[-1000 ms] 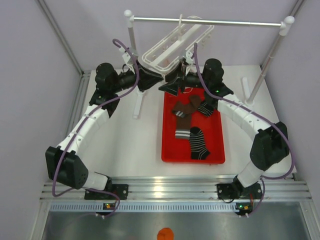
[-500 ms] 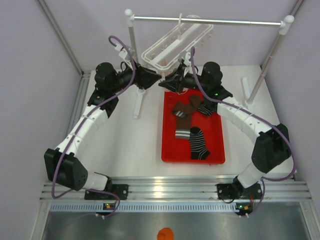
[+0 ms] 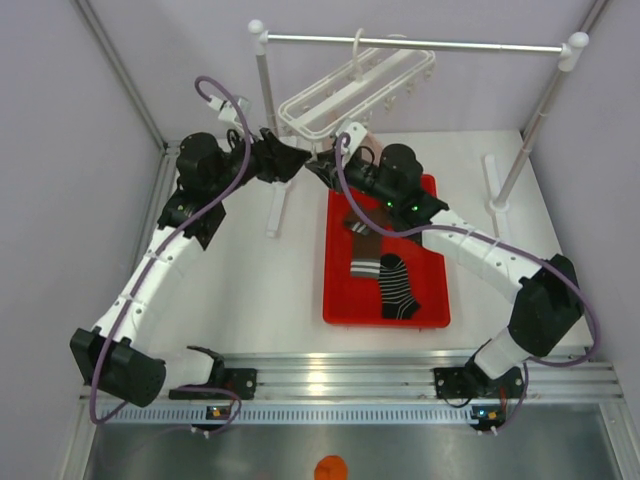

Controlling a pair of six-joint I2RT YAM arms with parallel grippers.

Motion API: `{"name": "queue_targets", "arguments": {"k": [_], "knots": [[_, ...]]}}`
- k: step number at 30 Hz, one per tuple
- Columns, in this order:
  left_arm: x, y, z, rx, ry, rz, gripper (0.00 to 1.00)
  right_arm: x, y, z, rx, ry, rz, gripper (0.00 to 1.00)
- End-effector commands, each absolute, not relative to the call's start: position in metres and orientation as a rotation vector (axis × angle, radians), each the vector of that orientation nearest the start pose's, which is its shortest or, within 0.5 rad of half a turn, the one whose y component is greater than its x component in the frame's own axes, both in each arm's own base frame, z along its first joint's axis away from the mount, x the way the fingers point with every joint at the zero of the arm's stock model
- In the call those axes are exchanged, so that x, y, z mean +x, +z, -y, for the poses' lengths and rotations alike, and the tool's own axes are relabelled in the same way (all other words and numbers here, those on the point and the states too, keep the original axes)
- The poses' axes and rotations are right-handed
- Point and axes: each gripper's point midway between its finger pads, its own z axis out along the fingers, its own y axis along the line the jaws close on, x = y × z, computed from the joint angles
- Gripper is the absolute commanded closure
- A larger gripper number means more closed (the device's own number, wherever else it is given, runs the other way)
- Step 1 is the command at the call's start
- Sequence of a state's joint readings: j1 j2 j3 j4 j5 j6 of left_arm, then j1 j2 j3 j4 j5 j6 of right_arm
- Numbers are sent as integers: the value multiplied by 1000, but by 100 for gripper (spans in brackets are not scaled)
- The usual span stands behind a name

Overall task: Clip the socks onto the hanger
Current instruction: Open the clamp at the hanger.

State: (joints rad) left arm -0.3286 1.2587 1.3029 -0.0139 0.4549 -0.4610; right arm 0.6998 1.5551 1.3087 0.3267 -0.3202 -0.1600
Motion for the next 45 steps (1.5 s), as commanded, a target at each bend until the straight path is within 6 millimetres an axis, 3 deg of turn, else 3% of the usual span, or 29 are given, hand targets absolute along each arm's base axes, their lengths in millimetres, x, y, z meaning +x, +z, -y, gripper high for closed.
{"name": "queue_targets", "arguments": {"k": [1,15,30,37,39,45], "knots": [[354,402,220,222,-953,-1649,31,355,376,-369,-848,587,-1216,100],[374,403,223,59,-935,-1684,31,359,368,-381,-841,513,-1250,100],[388,404,225,-20,-919,-1705,49,361,370,-385,-824,430,-1257,100],[386,401,229,-11,-935,-1720,50,367,368,-388,-814,401,-1276,100],[387,400,227,-18,-923,-1721,56,366,370,-388,-813,404,-1275,100],[387,405,225,-22,-915,-1703,89,365,364,-386,-829,395,-1282,100]]}}
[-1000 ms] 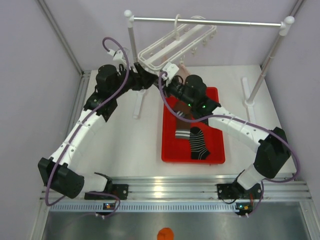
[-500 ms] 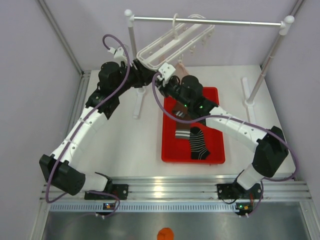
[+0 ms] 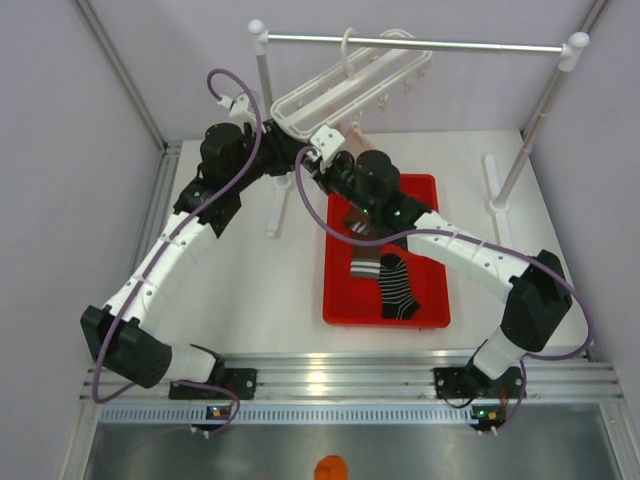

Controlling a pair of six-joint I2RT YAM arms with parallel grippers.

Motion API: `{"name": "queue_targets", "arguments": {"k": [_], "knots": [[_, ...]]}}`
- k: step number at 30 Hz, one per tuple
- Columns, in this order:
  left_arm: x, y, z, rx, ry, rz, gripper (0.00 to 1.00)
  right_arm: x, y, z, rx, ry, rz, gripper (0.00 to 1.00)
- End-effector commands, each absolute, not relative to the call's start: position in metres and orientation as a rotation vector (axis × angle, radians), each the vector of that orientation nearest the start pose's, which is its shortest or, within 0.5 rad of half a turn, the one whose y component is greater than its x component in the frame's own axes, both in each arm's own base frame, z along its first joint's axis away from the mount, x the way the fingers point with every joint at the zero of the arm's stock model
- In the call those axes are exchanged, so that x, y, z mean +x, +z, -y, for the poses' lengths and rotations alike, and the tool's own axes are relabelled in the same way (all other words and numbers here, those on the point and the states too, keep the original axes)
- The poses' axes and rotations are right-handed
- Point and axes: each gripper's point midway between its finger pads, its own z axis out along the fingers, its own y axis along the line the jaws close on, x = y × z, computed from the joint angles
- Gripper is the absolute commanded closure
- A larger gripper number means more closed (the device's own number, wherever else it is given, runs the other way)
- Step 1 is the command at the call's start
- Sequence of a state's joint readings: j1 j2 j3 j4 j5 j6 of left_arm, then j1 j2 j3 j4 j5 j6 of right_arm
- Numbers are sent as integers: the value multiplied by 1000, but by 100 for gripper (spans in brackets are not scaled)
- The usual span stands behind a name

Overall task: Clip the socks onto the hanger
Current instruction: Open the clamp at the hanger.

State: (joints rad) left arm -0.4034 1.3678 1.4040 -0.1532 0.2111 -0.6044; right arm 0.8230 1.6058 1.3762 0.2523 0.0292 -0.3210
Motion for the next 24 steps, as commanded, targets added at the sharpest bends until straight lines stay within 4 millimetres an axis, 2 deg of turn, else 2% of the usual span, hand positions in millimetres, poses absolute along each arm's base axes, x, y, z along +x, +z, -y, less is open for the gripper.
{"name": "queue_targets", "arguments": {"k": [1,2,3,7,8,10,14,15,17,22,24], "knots": [[387,405,225,-20,-915,-1701,100,364,365,-384,-832,395,-1282,93],[387,406,225,-14,-911,-1699,100,363,361,-384,-840,397,-1294,85],[387,406,225,-11,-909,-1695,100,363,362,-381,-842,405,-1295,71],[384,408,228,44,-920,-1680,100,361,359,-370,-867,509,-1328,40],[382,407,230,81,-929,-1671,100,368,355,-359,-856,528,-1366,37],[380,404,229,122,-942,-1660,100,359,358,-355,-910,629,-1347,29],[375,400,233,198,-995,-1660,100,356,362,-335,-935,799,-1343,28],[372,402,235,221,-1014,-1648,100,361,360,-327,-934,813,-1352,30],[372,399,235,233,-1018,-1650,100,359,366,-324,-961,873,-1329,30],[370,396,238,265,-1026,-1649,100,341,382,-338,-1059,1008,-1245,33],[368,396,238,278,-1031,-1646,100,333,380,-348,-1097,1041,-1236,33]]}}
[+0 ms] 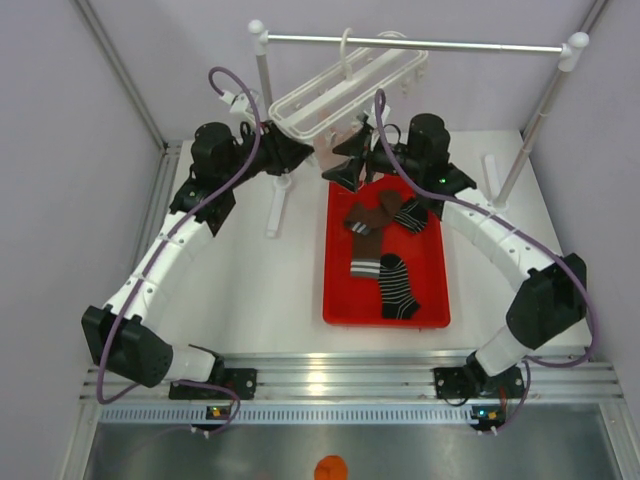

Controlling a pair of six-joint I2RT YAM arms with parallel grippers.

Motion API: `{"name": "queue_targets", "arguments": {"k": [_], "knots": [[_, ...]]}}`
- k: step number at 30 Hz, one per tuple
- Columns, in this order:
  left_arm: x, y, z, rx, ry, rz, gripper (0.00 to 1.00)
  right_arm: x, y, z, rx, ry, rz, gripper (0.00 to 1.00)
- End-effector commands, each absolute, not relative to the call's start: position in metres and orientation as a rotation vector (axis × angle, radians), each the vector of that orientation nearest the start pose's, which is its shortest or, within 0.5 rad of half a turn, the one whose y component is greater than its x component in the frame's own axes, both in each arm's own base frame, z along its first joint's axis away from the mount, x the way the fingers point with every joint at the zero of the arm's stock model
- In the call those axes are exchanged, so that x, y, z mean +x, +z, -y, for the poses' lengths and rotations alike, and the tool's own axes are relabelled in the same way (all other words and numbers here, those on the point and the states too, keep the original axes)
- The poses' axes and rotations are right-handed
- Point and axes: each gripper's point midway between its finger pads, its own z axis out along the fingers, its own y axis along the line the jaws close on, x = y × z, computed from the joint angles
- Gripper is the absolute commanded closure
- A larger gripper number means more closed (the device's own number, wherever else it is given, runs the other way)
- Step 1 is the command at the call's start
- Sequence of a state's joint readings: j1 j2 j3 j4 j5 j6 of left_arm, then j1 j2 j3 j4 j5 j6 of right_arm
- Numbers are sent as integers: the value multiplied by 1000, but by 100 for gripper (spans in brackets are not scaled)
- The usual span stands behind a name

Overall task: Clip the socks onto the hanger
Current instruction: Open the clamp at the hanger.

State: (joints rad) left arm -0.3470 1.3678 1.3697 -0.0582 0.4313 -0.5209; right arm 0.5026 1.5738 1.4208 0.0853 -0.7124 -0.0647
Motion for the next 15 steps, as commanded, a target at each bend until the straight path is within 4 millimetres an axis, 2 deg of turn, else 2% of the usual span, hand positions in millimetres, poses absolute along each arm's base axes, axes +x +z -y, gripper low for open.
{"name": "queue_targets", "arguments": {"k": [1,5,11,14,15], "knots": [[367,395,239,285,-1033,-1648,100,330,383,-352,-1113,1038,-1222,32],[365,394,240,300,-1043,-1651,100,323,383,-367,-1141,1023,-1201,32],[361,399,244,339,-1064,-1618,100,337,384,-380,-1124,923,-1208,34],[361,398,245,345,-1067,-1620,100,347,383,-383,-1105,881,-1224,43],[361,397,245,347,-1069,-1622,100,351,382,-384,-1094,869,-1235,53]]}}
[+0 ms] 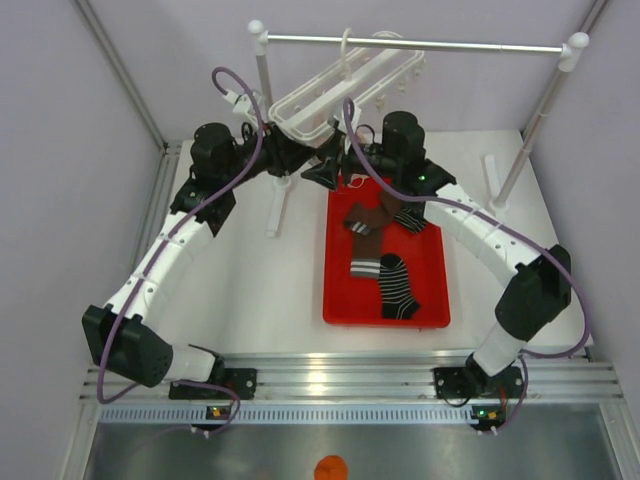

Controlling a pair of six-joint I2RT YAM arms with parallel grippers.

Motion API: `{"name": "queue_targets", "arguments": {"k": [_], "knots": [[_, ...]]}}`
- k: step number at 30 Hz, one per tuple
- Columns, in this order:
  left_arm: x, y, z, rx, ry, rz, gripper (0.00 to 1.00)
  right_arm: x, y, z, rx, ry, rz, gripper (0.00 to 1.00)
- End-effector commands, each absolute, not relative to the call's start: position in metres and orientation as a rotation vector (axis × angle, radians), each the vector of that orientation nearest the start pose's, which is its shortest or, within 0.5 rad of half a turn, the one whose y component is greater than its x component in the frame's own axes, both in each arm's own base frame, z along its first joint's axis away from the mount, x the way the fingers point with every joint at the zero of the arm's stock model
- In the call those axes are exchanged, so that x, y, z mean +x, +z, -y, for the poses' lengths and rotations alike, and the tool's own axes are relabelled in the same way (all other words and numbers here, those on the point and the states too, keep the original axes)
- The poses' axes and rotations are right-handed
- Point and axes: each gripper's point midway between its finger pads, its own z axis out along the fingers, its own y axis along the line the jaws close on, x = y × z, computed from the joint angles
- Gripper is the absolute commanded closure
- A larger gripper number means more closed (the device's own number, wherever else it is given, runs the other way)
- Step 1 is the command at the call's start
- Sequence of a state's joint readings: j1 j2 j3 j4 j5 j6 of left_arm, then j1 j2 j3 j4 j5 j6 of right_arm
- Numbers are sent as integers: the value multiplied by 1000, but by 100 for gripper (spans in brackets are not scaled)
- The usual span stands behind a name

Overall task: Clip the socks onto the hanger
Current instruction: Open the clamp at the hanger.

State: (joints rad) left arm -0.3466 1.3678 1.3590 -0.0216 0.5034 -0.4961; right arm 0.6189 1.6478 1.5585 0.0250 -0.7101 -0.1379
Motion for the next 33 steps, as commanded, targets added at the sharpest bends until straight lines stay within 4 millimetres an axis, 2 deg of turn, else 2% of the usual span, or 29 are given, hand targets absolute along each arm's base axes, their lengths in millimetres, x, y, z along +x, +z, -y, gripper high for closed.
{"name": "queue_targets", "arguments": {"k": [1,2,3,4,5,6,7,9,12,17,24,26,27,30,31,32,33], "knots": [[361,397,245,342,-1072,-1625,100,353,382,-384,-1088,860,-1237,59],[361,397,245,339,-1074,-1627,100,354,382,-384,-1082,852,-1238,65],[363,397,244,318,-1065,-1633,100,358,383,-383,-1068,834,-1245,81],[364,397,243,291,-1070,-1646,99,359,382,-383,-1065,826,-1248,91],[367,400,241,269,-1063,-1642,94,359,382,-384,-1061,817,-1250,97],[369,395,238,233,-1051,-1674,87,362,383,-382,-1042,795,-1258,100],[370,396,237,210,-1050,-1677,74,362,383,-382,-1037,789,-1261,100],[370,399,233,177,-1043,-1677,67,366,381,-382,-1009,754,-1275,100],[371,405,228,136,-1022,-1659,50,366,380,-384,-985,704,-1276,100],[375,411,223,87,-1005,-1651,49,365,379,-388,-971,638,-1265,100],[382,402,220,51,-979,-1671,55,361,380,-389,-971,635,-1257,100],[384,403,218,41,-969,-1663,62,357,380,-390,-983,648,-1250,100],[385,403,218,37,-966,-1661,71,356,380,-390,-986,655,-1250,100],[388,404,216,32,-959,-1652,87,352,380,-390,-996,667,-1247,99],[388,405,217,33,-961,-1651,100,352,378,-389,-999,666,-1253,94],[388,404,217,35,-961,-1652,100,353,376,-389,-1000,666,-1260,89],[388,404,217,41,-962,-1652,100,351,376,-388,-1002,667,-1263,76]]}}
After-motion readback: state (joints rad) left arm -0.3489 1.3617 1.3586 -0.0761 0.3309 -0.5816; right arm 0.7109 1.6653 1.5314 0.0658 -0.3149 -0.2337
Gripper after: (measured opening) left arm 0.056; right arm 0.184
